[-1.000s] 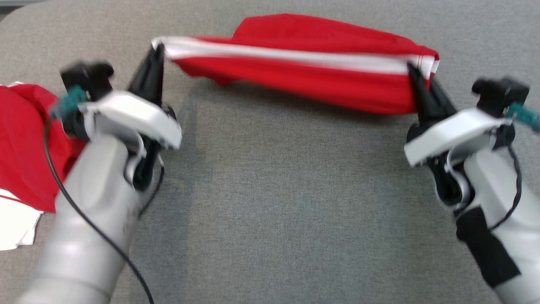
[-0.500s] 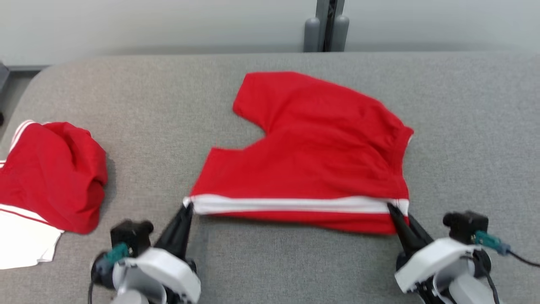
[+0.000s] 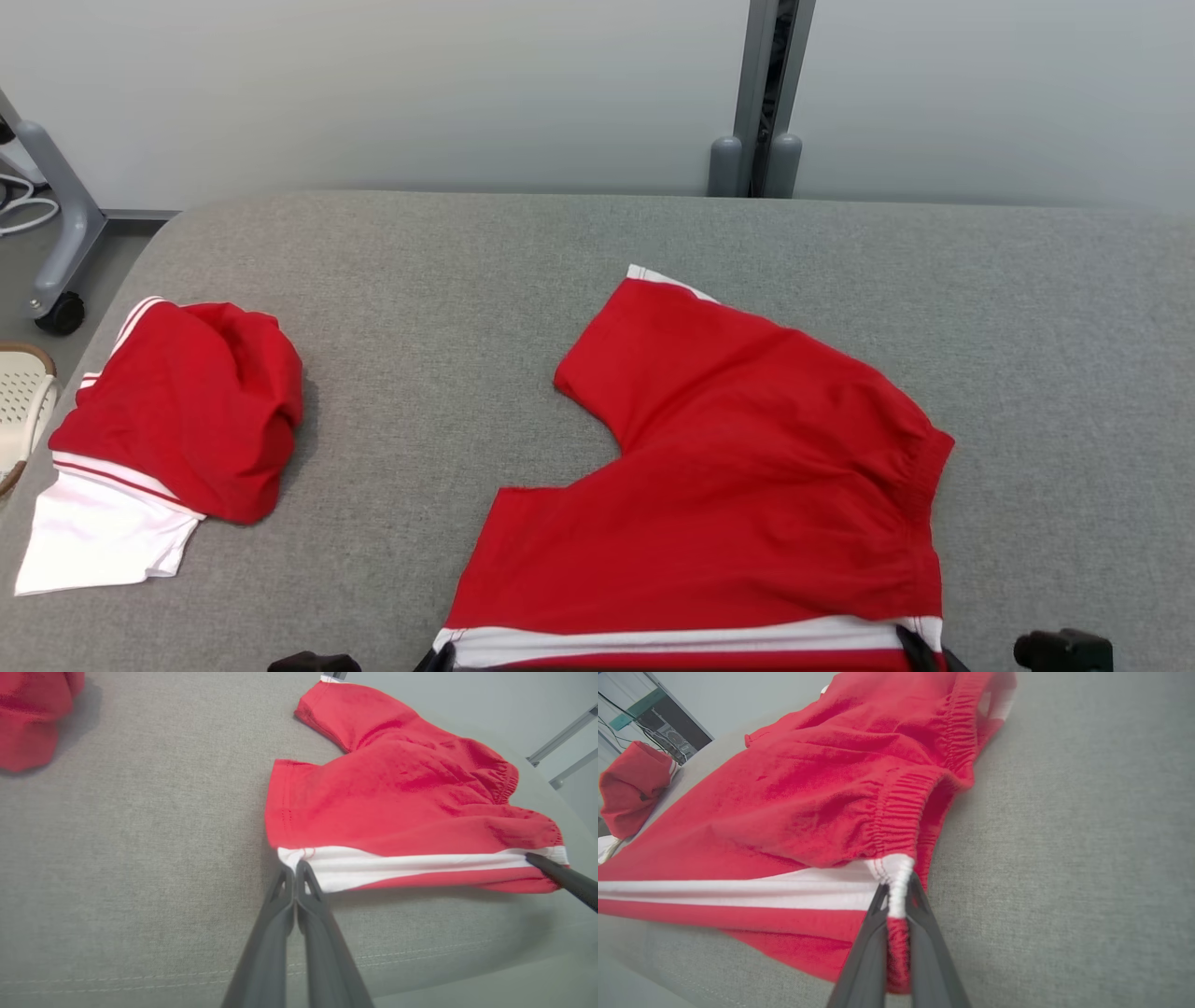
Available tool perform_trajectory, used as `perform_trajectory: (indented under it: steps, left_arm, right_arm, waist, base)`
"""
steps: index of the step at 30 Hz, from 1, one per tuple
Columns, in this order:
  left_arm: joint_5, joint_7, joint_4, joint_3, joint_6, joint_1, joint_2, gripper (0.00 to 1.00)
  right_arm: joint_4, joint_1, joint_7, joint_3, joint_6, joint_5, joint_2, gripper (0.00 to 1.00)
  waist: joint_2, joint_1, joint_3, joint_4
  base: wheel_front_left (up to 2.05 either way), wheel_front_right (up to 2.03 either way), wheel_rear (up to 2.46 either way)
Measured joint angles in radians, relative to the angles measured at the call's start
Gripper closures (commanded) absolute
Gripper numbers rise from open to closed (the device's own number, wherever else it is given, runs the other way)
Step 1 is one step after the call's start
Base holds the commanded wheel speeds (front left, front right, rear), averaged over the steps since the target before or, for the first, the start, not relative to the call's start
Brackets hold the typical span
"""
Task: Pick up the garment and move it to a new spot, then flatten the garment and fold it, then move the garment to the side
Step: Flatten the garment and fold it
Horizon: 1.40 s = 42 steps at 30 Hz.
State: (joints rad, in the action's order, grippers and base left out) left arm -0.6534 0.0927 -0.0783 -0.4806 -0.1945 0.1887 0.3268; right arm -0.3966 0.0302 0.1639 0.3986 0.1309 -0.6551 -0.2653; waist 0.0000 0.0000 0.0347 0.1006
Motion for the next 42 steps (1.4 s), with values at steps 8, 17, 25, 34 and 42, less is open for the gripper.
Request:
perform_trajectory:
  steps: [8,17,25,34,42]
  left_arm:
    - [-0.008,0.038,-0.084,0.018,-0.040,0.047,0.040,1.00]
    - [0.040,0.062,-0.096,0.029,0.014,-0.137,0.092,1.00]
    - [0.016,0.092,0.059,0.047,0.125,-0.471,0.058,1.00]
    - [0.005,0.098,0.397,0.026,0.240,-0.819,-0.028,1.00]
    - [0.012,0.028,0.686,0.016,0.291,-1.046,-0.085,1.00]
  right_arm:
    - [0.115,0.093,-0.083,-0.093,0.000,0.069,0.042,1.00]
    - [0.221,0.051,-0.129,-0.174,0.000,0.065,0.128,1.00]
    - [0.219,-0.148,-0.120,-0.179,0.000,0.049,0.164,1.00]
    - [0.045,-0.391,-0.044,-0.122,0.000,0.040,0.188,1.00]
    - [-0.089,-0.546,0.033,-0.053,0.000,-0.017,0.203,1.00]
  waist:
    - [0.0000,0.0000,-0.002,-0.012]
    - [0.0000,0.0000,0.034,-0.055]
    - [0.0000,0.0000,0.114,-0.118]
    - [0.0000,0.0000,0.236,-0.189]
    - [0.0000,0.0000,0.335,-0.244]
  base:
    - [0.00,0.00,0.00]
    - [0.00,0.00,0.00]
    - [0.00,0.00,0.00]
    - [0.00,0.00,0.00]
    - [0.00,0.00,0.00]
